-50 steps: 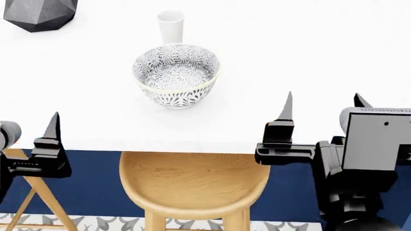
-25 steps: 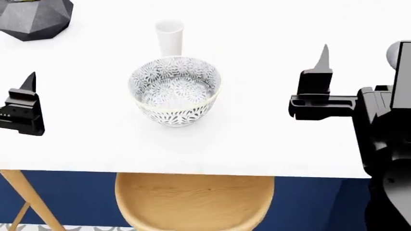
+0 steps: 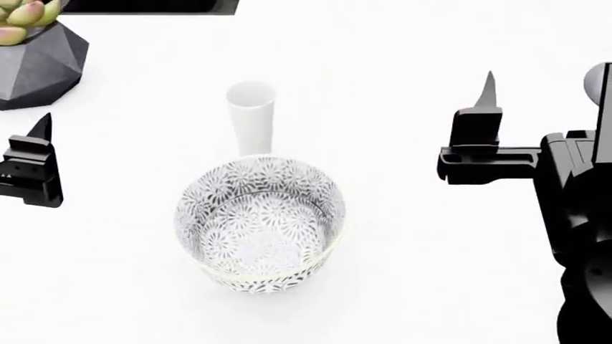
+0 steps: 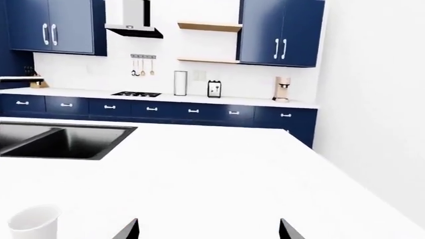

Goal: Place the cup inside the bowl on the dining table and move the bowl to any counter.

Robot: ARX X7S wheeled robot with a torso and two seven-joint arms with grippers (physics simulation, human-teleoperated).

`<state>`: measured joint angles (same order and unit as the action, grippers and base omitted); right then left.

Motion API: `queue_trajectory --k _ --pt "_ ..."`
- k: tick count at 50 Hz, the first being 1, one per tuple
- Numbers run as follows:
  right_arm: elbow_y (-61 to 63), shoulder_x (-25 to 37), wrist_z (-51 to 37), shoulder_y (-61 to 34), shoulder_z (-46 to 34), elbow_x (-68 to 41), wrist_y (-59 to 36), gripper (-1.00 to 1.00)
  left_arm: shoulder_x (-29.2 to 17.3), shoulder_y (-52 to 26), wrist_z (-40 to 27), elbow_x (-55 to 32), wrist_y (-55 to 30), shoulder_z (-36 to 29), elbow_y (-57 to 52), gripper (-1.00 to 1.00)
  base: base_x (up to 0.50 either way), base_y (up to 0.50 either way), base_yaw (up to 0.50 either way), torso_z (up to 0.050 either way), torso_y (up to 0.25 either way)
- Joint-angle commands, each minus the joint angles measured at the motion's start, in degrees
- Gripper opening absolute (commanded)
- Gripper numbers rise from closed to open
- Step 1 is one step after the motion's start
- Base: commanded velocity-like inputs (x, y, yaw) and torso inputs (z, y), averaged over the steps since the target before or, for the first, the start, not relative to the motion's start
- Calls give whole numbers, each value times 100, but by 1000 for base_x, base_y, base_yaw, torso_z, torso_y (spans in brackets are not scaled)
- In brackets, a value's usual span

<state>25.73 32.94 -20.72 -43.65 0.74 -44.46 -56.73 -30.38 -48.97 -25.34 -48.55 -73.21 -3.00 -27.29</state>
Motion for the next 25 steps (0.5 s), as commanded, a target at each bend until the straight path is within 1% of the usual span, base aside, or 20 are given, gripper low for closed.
queue_trajectory --k 1,25 --pt "6 26 79 21 -109 1 25 100 -19 -15 -55 -105 -92 52 -32 100 500 1 0 0 0" --pt "-124 -40 151 75 -257 -1 100 100 -87 238 -37 -230 -9 129 -51 100 497 1 0 0 2"
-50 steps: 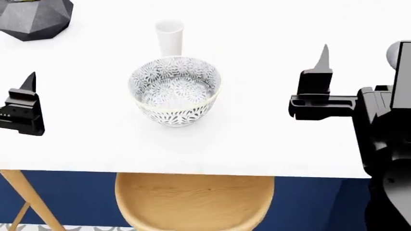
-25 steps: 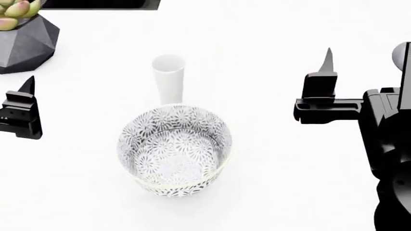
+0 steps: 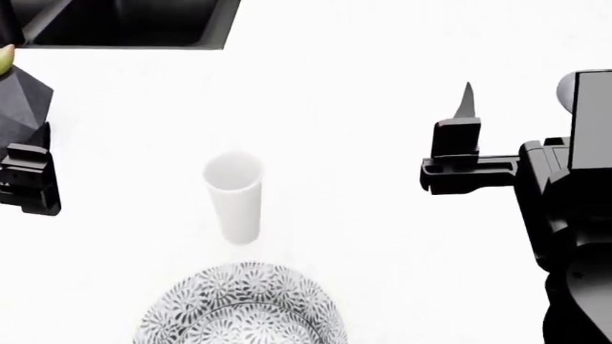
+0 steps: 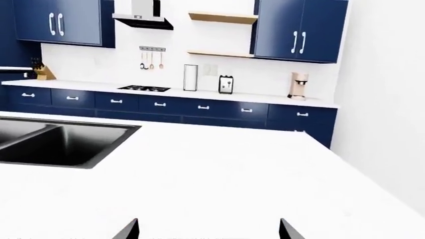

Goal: Place the cup inside the bowl on the dining table and move the bowl to any counter.

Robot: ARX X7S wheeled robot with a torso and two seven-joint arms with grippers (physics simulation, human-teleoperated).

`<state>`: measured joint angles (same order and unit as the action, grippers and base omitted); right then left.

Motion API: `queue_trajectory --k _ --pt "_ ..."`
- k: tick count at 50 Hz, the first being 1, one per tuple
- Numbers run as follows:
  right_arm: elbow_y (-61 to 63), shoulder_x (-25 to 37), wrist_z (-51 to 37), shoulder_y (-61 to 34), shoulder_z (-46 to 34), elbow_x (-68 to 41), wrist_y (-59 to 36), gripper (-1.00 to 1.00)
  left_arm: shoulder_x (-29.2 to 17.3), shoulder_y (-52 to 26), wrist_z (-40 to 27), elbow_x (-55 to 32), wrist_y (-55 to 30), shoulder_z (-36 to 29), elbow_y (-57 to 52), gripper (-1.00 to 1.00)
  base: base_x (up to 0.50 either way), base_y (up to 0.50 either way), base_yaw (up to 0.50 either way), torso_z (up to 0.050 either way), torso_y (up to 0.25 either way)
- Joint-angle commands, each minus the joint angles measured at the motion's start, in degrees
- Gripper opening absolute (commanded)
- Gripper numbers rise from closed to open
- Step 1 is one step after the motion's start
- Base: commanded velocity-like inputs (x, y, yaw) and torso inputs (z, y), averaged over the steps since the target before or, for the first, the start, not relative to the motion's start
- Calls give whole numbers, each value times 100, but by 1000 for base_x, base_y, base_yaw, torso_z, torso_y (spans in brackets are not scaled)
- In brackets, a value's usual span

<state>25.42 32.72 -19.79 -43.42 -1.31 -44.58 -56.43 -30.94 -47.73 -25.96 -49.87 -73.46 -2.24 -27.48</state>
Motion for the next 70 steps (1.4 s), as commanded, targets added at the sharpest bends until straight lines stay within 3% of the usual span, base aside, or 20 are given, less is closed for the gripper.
queue_trajectory --k 1,13,30,41,58,70 --pt "-96 -24 57 56 -41 1 72 100 -39 118 20 -143 -5 118 -41 100 344 2 0 0 0" --pt "-303 -210 296 -225 -342 -139 -9 100 -46 402 14 -125 157 149 -51 100 0 0 0 0 0" --pt "-1603 -915 1713 -1057 -1815 -23 154 100 -32 458 -29 -181 183 129 -67 100 0 0 0 0 0" --pt "-2287 -1310 1924 -1225 -2057 -18 180 100 -96 544 -3 -271 220 209 -141 100 0 0 0 0 0" --pt "-3617 -1769 2818 -1812 -2718 441 796 100 -39 915 322 3 1028 260 25 100 0 0 0 0 0" --pt "-3993 -1977 3021 -1977 -3041 571 825 100 -88 1000 275 -84 919 286 58 100 0 0 0 0 0"
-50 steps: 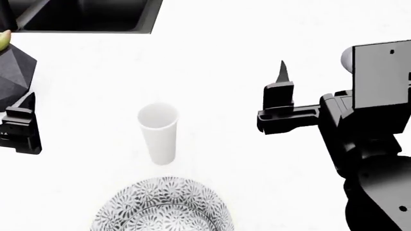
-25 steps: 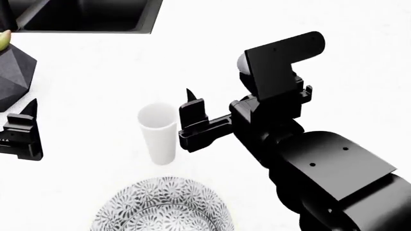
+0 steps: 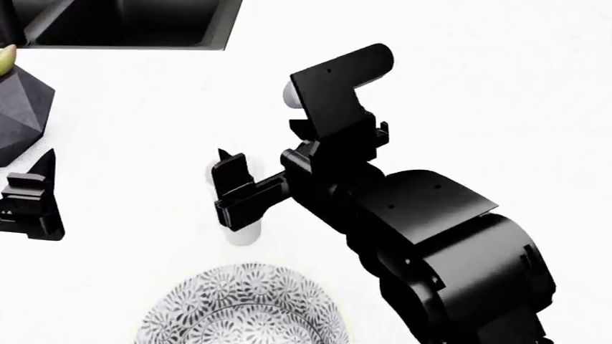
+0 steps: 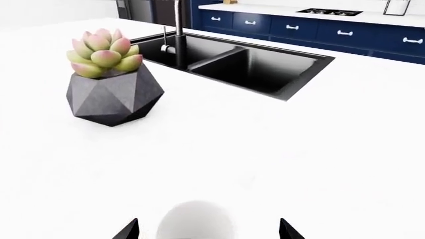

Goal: Place the cup inside the bowl on the dining table and move the bowl to any counter.

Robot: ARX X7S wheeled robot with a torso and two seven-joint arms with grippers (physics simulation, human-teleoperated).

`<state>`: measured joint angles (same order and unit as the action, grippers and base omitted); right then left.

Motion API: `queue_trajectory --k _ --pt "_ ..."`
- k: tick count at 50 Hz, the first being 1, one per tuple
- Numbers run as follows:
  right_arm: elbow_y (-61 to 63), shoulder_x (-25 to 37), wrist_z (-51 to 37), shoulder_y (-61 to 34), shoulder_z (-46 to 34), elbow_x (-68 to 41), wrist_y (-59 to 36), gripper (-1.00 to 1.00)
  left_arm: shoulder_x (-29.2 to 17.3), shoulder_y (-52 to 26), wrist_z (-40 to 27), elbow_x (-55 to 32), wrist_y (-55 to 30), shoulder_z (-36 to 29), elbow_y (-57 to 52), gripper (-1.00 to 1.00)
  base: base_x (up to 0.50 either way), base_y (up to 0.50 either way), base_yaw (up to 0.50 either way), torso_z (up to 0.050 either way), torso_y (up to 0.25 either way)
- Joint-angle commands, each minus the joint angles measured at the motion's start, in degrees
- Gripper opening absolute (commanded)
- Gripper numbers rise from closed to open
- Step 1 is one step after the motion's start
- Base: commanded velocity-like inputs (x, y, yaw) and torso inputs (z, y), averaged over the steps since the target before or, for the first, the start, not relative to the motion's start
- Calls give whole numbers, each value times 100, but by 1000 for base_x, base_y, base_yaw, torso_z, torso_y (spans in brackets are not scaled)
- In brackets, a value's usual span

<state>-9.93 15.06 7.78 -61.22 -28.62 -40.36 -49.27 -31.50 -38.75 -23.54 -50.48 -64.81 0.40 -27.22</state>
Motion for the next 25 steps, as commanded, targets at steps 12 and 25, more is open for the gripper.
queue_trajectory --k 12,25 --pt "-1185 -426 434 -283 -508 326 327 100 -43 120 43 -52 67 -5 32 100 0 0 0 0 0" --pt "-1821 -640 602 -369 -679 464 562 100 -44 211 36 -74 121 10 37 100 0 0 0 0 0"
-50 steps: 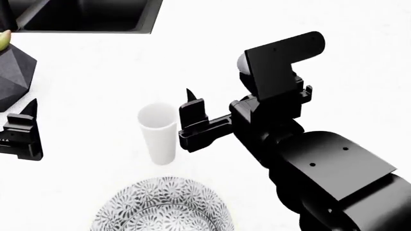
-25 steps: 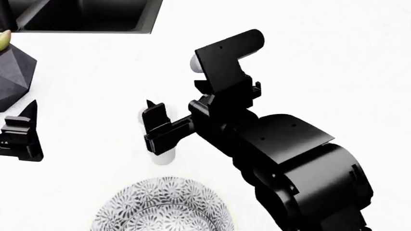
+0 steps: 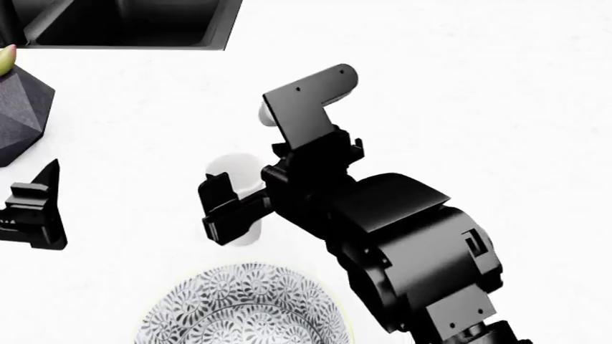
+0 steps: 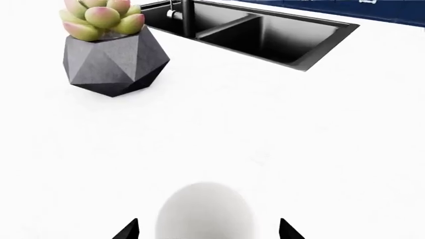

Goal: Place the cup inside the bowl on the dining table and move the bowl to any counter.

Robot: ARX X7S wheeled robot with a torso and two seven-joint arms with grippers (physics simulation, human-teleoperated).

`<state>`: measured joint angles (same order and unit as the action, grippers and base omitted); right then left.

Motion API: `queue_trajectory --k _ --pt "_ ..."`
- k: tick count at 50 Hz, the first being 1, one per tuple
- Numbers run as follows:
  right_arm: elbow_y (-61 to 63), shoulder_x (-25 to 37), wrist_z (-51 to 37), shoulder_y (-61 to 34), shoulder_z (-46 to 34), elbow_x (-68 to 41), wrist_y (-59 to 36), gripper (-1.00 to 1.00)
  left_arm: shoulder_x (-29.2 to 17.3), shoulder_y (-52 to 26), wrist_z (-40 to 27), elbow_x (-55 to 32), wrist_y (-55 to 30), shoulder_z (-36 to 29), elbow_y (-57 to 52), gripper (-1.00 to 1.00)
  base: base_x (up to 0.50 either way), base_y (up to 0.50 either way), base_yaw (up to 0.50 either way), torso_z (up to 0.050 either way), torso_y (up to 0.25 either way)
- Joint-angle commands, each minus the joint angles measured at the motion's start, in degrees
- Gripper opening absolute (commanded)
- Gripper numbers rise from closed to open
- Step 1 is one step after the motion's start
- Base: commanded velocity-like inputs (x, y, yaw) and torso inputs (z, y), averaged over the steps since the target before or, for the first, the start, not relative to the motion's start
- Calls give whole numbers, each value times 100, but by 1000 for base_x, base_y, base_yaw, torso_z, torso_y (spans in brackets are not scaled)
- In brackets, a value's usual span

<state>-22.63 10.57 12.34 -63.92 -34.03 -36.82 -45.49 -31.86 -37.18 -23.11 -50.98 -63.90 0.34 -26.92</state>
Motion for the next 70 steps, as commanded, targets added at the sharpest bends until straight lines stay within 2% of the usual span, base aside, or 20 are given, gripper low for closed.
queue_trajectory --k 1,21,25,43,44,58,62,70 --pt "-630 -227 156 -134 -168 146 219 100 -16 68 0 -26 34 18 14 100 0 0 0 0 0" --pt "-1506 -534 417 -403 -377 265 483 100 244 -58 -83 260 238 -359 253 100 0 0 0 0 0" --pt "-1794 -633 545 -468 -461 309 573 100 67 90 -9 96 206 -146 130 100 0 0 0 0 0" --pt "-2316 -779 554 -627 -491 278 798 100 162 -12 -20 217 309 -325 289 100 0 0 0 0 0" --pt "-2292 -773 525 -621 -486 277 818 -100 163 -10 -21 219 314 -330 291 100 0 0 0 0 0" --pt "-1424 -517 185 -571 -428 84 480 -100 -23 53 -7 -14 193 -128 129 100 0 0 0 0 0" --pt "-843 -301 -3 -547 -312 -87 204 -100 -131 109 13 -149 135 10 34 100 0 0 0 0 0" --pt "1204 514 -623 -255 125 -863 -954 -100 -158 101 -29 -167 124 24 -7 100 0 0 0 0 0"
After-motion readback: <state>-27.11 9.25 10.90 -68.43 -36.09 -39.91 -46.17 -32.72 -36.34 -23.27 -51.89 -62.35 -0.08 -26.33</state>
